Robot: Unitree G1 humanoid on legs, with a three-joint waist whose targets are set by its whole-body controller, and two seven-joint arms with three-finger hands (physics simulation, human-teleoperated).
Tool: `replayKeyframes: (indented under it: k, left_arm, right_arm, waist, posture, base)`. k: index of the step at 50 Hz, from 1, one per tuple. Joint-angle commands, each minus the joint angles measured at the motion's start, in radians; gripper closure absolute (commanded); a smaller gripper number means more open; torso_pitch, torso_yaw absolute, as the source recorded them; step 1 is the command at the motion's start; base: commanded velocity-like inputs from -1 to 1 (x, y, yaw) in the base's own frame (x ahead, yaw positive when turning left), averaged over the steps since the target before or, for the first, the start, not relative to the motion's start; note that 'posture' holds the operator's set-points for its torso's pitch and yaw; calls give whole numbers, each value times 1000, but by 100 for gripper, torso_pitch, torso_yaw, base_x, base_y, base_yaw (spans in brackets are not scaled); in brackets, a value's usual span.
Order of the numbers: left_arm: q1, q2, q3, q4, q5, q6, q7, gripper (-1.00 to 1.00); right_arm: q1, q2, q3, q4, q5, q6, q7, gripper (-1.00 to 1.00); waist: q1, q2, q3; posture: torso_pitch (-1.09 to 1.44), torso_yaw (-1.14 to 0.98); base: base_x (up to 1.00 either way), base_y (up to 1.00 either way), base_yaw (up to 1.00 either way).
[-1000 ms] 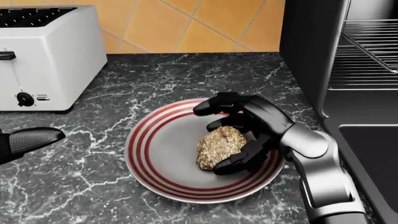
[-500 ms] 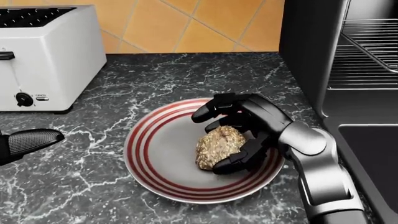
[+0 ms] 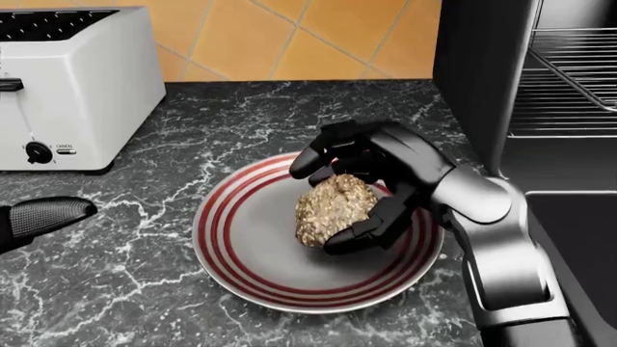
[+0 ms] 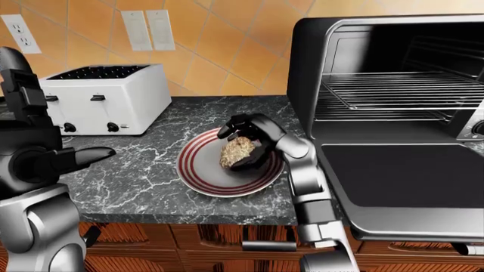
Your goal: Place the bread on the top rack of the toaster oven.
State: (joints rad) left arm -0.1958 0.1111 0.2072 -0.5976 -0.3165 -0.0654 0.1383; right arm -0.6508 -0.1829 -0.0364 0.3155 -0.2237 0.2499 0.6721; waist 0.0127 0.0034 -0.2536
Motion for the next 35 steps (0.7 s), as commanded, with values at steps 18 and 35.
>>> replayKeyframes:
  k: [18, 35]
  left_arm:
    - [-22, 11, 8, -27, -4, -12, -2, -100]
    - [-17, 10, 10, -37, -7, -8, -1, -100]
  right_arm:
    - [-54, -4, -12, -149, 21, 54, 4, 32]
    - [-80, -6, -15, -364, 41, 214, 31, 35]
  waist:
    - [0, 2, -9]
    - [1, 1, -7]
  posture:
    - [-33, 0]
    - [-33, 0]
  base:
    - [0, 0, 0]
    - [0, 0, 0]
